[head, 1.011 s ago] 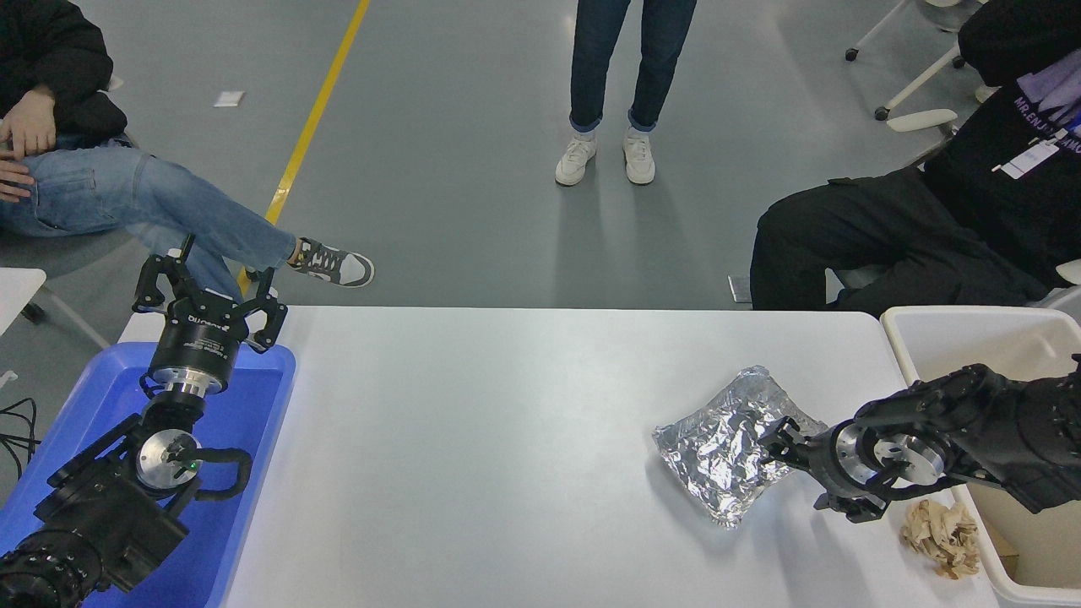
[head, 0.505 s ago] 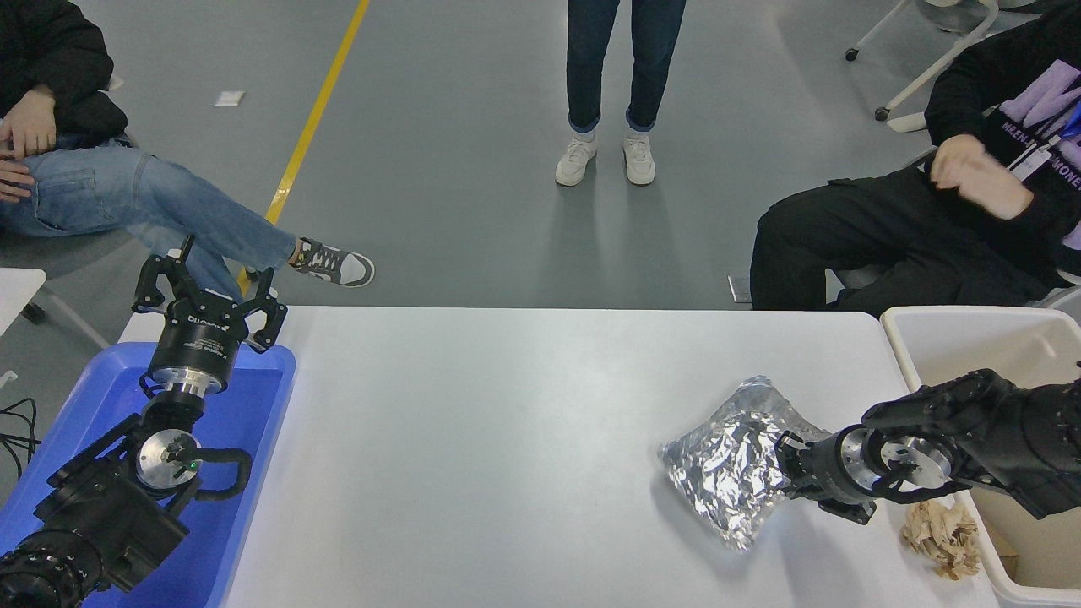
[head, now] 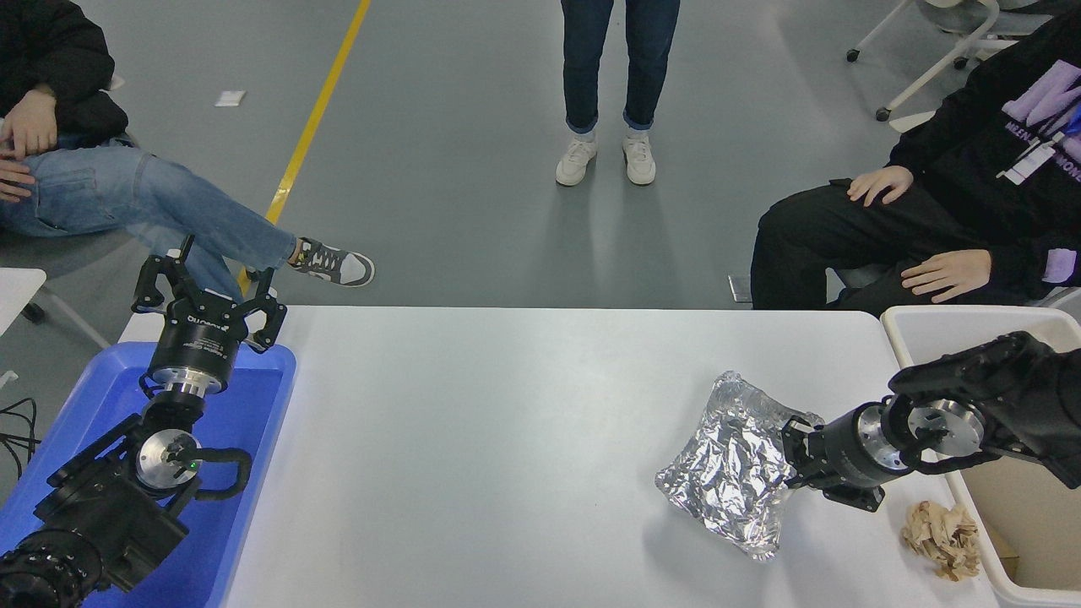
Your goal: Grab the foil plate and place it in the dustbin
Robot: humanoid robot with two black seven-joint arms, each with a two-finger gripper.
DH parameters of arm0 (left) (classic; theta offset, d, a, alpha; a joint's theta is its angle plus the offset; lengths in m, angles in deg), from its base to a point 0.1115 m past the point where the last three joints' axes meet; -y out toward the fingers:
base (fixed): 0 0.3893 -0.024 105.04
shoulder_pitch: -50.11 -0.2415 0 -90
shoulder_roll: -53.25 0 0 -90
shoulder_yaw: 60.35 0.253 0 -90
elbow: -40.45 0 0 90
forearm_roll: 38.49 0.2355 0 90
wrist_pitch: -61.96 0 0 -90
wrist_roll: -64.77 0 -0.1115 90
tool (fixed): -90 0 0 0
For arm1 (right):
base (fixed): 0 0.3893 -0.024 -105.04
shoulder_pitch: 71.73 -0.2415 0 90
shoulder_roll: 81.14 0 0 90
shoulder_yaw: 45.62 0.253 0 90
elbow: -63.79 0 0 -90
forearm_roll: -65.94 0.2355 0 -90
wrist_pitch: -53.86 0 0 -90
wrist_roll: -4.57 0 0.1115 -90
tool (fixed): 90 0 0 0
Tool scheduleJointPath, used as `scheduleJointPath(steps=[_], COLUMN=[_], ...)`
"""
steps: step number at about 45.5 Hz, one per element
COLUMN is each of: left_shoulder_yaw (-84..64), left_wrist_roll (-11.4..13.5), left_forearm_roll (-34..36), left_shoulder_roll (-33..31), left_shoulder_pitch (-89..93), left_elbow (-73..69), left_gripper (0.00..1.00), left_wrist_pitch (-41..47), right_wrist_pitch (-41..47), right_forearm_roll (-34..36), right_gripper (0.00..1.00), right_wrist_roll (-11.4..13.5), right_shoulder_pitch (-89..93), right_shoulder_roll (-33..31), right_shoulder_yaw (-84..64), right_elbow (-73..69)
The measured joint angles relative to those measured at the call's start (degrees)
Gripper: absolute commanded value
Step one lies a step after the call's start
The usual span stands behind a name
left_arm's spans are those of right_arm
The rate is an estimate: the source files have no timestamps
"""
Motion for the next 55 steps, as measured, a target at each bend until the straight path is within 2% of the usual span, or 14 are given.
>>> scheduleJointPath(steps=[26, 55], left_shoulder_yaw=[0.0, 0.0], left_wrist_roll=[-0.09, -0.08], left_forearm_roll=[0.02, 0.0], left_shoulder_roll=[0.0, 0.0], left_shoulder_pitch=[0.0, -0.01], left_elbow=[-0.02, 0.0], left_gripper=[0.98, 0.98], left_wrist_pitch=[0.02, 0.09], right_wrist_pitch=[18.57, 22.83], right_forearm_roll=[-5.67, -7.22], right_gripper=[0.0, 0.0], right_wrist_roll=[-0.01, -0.06], right_shoulder_pitch=[-28.11, -59.73], right_shoulder_roll=[-5.52, -7.15], right_shoulder_yaw=[-9.14, -14.46], right_elbow=[-15.03, -22.37])
